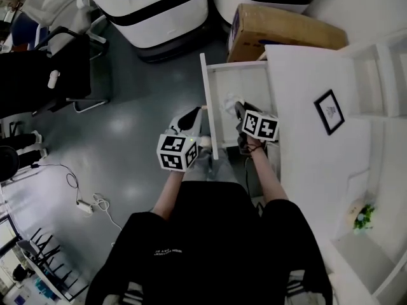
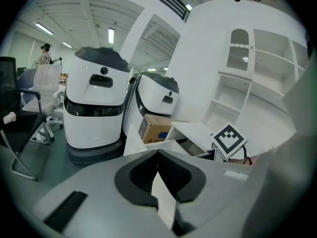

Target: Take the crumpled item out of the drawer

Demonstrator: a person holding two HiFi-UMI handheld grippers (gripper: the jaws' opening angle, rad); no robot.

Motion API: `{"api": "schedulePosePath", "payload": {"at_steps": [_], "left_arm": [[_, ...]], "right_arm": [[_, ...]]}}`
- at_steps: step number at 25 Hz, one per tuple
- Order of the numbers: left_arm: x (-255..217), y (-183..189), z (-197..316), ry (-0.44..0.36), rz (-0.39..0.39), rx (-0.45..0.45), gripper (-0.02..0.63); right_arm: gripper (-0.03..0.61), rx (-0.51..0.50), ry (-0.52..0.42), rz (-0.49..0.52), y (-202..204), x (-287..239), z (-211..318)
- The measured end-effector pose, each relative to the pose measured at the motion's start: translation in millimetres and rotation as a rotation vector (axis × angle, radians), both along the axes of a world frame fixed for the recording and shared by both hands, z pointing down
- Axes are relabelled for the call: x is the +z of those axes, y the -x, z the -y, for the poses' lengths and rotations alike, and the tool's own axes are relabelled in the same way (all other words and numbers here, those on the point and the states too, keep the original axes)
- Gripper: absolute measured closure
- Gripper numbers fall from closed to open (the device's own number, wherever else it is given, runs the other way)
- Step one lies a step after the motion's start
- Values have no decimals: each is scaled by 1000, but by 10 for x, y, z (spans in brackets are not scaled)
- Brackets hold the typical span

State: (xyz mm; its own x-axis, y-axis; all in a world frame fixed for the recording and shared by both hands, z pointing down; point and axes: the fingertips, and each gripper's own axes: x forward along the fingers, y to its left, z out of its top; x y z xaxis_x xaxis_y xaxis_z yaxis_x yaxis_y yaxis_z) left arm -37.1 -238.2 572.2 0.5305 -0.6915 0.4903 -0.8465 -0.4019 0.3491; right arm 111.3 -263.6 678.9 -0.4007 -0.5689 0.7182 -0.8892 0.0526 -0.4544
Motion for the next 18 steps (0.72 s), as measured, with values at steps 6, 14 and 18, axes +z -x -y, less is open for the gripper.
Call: {"api": "schedulePosePath", "payload": {"at_steps": [6,14,18], "left_arm": [[-294,58,-15,-71,2,11,615],[-712,119,-30,-174,-3,3,615],[-920,150,-17,-218,-11,1,615]], "right_arm": [[512,-28,-119,51,54,-449,-18],[511,-91,-334,89,141,-1196,18],[511,-119,-439,76,175,-1586,46]]}}
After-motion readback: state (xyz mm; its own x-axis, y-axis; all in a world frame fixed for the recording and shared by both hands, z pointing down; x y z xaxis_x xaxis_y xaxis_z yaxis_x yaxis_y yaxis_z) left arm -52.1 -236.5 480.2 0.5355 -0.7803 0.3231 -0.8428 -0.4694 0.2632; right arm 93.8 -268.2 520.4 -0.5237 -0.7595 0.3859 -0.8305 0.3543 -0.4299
